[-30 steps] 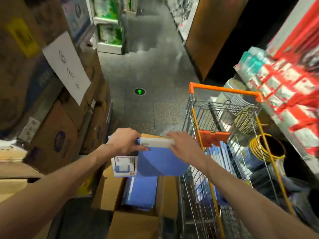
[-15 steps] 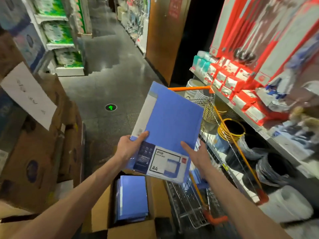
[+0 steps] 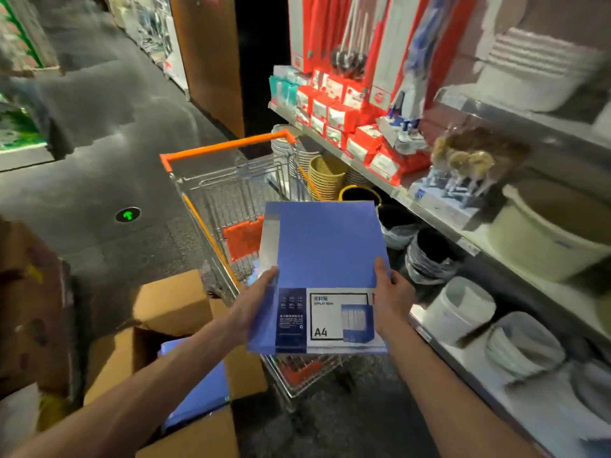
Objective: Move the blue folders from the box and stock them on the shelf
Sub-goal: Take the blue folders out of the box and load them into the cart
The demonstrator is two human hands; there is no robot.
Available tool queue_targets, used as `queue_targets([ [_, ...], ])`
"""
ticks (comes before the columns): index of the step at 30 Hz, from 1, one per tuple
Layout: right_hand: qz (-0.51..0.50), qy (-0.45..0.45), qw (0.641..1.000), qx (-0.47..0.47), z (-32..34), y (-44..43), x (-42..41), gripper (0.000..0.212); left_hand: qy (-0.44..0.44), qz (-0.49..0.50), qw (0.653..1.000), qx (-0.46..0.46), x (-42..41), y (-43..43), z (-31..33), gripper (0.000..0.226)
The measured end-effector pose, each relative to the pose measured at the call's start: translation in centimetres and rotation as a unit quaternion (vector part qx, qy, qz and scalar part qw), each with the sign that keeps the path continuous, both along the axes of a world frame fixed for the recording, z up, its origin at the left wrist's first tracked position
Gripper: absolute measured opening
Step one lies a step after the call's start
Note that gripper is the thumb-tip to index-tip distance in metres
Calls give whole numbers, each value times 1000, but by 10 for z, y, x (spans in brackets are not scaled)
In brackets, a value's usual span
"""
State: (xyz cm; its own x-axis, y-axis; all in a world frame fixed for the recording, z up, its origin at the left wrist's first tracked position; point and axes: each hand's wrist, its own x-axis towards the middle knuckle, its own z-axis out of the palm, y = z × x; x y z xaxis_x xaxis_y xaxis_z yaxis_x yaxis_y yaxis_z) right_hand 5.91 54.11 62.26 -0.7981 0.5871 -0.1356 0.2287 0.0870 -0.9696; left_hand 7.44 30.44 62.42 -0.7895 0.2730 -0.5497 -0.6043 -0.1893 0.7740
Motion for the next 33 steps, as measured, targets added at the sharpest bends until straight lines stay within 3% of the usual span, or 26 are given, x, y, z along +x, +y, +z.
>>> queue_targets([
  [3,2,2,1000,-31,-12,33,-8,63,14,11,994,-112,-7,25,-4,61],
  [6,18,-22,998,-50,-29,49,-23,57,-30,48,993,-107,-26,31,-11,66],
  [12,88,-80,988,-98,-33,38,-51,42,-34,123,986,-102,-73,22,-28,67],
  [16,164,-102,981,-23,-51,21,-86,61,-53,239,946,-213,-112,8,-55,66],
  [18,242,-141,960,11,-59,13,-107,58,-56,265,931,-244,-135,-1,-70,65],
  [20,333,-193,921,68,-66,6,-136,49,-64,268,927,-254,-169,-13,-90,70],
  [22,360,-232,895,124,-73,1,-167,49,-67,271,922,-267,-200,-20,-110,73],
  [27,336,-268,884,187,-91,-6,-222,45,-53,239,909,-338,-262,-13,-139,65],
  [33,298,-325,880,175,-115,-5,-246,46,-84,168,911,-368,-315,7,-197,66],
])
